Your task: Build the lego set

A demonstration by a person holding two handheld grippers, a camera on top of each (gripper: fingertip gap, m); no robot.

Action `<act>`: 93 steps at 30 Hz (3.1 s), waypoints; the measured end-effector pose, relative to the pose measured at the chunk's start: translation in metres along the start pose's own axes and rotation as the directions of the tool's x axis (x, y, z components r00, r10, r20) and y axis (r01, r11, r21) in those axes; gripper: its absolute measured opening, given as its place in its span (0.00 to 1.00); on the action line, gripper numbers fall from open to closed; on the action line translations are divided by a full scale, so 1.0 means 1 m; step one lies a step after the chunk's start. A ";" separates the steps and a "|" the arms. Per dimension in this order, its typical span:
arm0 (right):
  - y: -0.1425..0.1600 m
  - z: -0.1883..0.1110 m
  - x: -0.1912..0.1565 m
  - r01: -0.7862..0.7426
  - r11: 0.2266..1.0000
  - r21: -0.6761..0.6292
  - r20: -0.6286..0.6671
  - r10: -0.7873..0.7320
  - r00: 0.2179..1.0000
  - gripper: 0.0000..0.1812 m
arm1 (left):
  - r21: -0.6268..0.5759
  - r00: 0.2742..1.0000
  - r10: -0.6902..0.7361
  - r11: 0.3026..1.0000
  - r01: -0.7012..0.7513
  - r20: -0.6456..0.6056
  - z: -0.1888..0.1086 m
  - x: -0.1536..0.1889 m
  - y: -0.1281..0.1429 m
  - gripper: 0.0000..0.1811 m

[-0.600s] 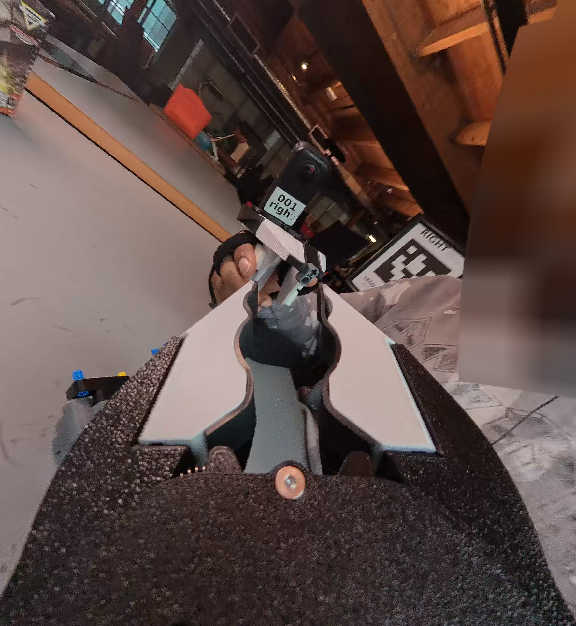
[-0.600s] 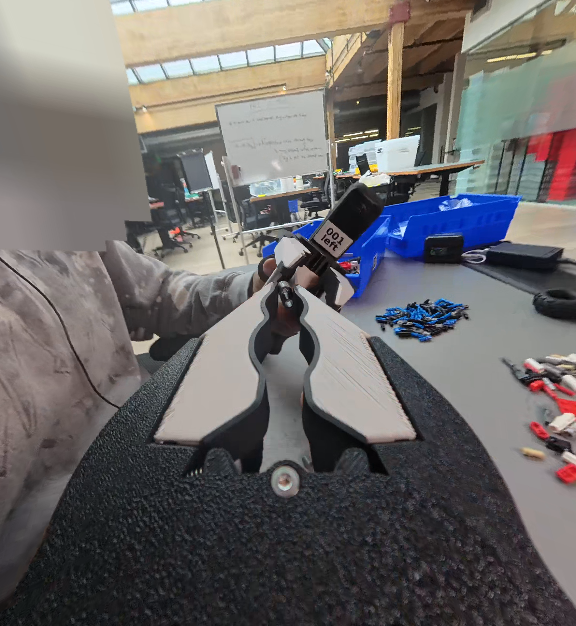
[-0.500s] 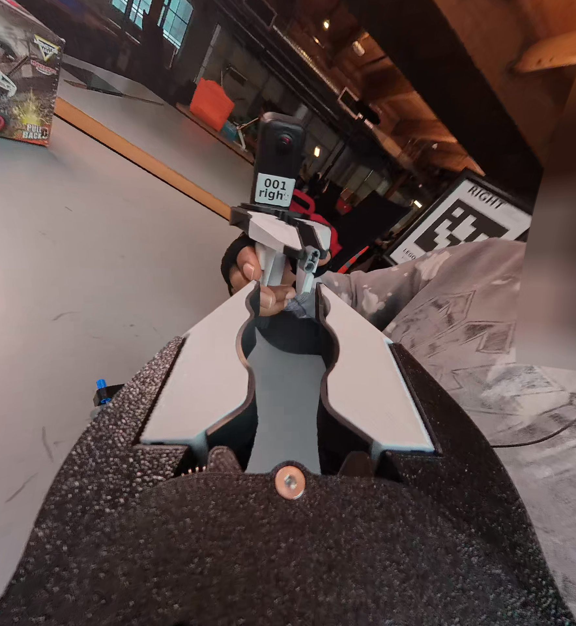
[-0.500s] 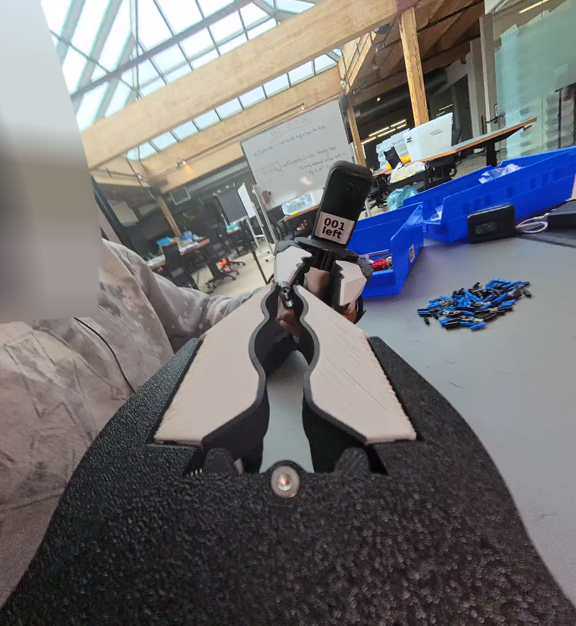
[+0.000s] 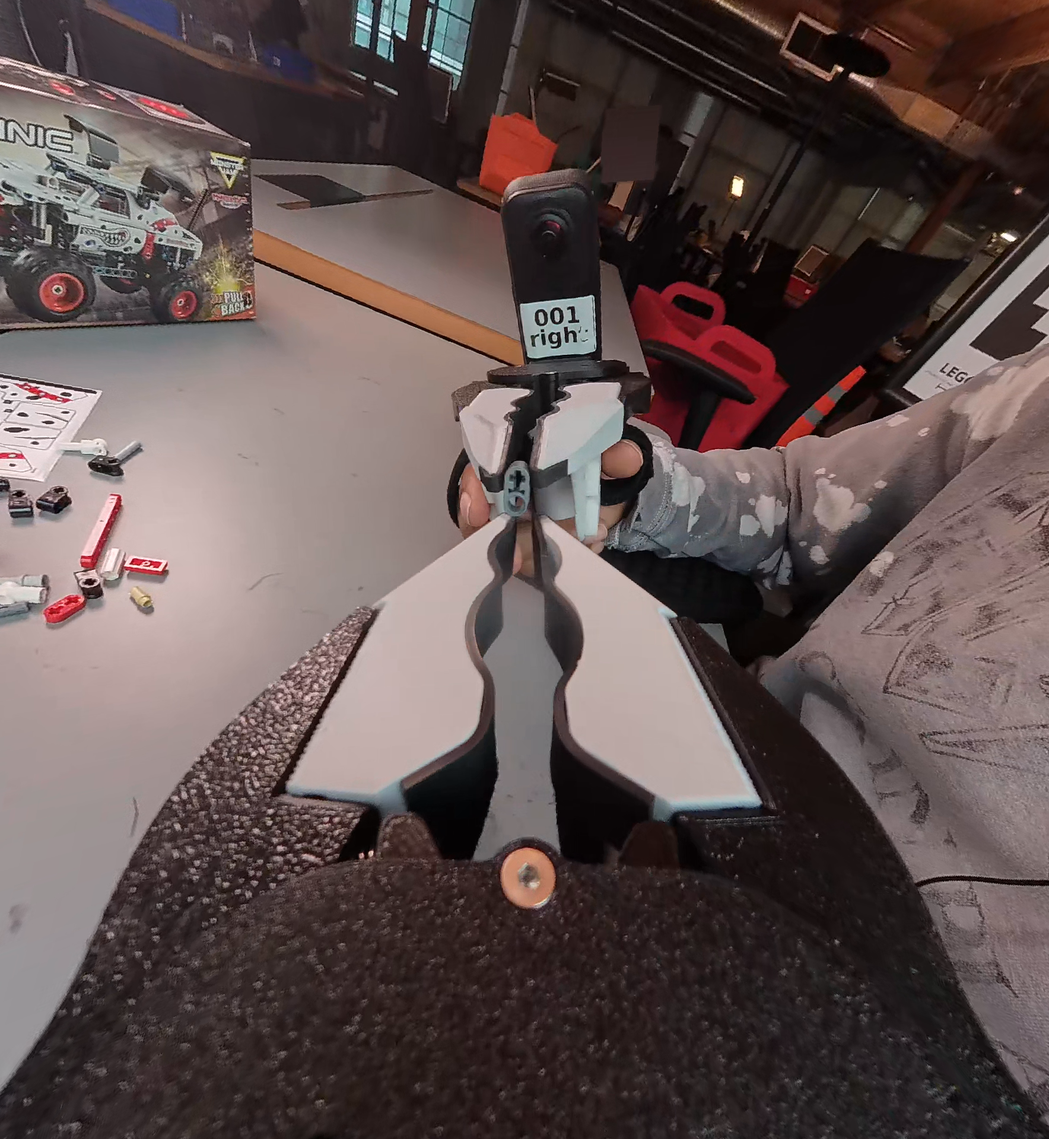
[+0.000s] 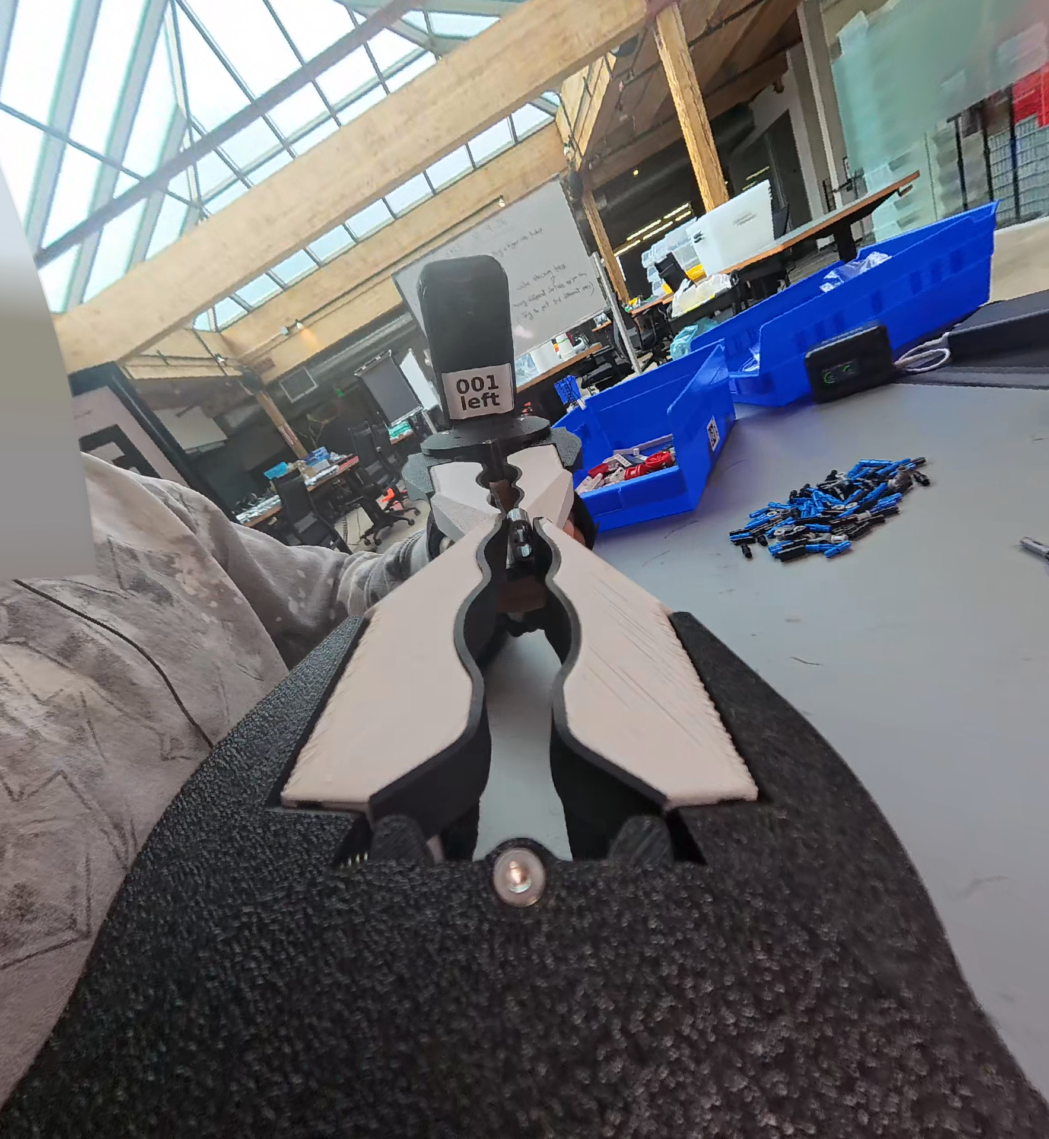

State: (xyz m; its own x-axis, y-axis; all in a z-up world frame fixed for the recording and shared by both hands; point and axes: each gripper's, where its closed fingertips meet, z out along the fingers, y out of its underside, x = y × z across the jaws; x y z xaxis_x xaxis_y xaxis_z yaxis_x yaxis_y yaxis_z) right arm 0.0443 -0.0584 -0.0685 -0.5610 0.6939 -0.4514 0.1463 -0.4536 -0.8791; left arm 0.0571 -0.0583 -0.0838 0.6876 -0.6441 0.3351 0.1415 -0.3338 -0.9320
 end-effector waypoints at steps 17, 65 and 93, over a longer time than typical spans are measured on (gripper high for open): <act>0.010 -0.001 -0.013 0.208 0.974 -0.088 0.012 -0.207 0.978 0.05 | -0.006 0.996 0.091 0.996 -0.091 -0.021 0.000 0.009 0.001 0.04; 0.075 -0.016 0.017 0.389 0.826 -0.407 0.109 -0.379 0.919 0.04 | -0.394 0.946 0.108 0.890 -0.228 -0.305 -0.002 0.018 0.088 0.41; 0.123 0.010 0.031 0.480 0.584 -0.654 0.264 -0.419 0.869 0.04 | -0.667 0.966 0.156 0.700 -0.255 -0.206 -0.032 0.003 0.138 0.40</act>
State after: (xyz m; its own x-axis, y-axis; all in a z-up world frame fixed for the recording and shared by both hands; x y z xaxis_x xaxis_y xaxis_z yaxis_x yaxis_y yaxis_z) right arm 0.0367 -0.0989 -0.1894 -0.7635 0.6456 0.0165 0.3493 0.4343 -0.8303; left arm 0.0557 -0.1281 -0.2069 0.5400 -0.8158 0.2070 -0.5515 -0.5287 -0.6453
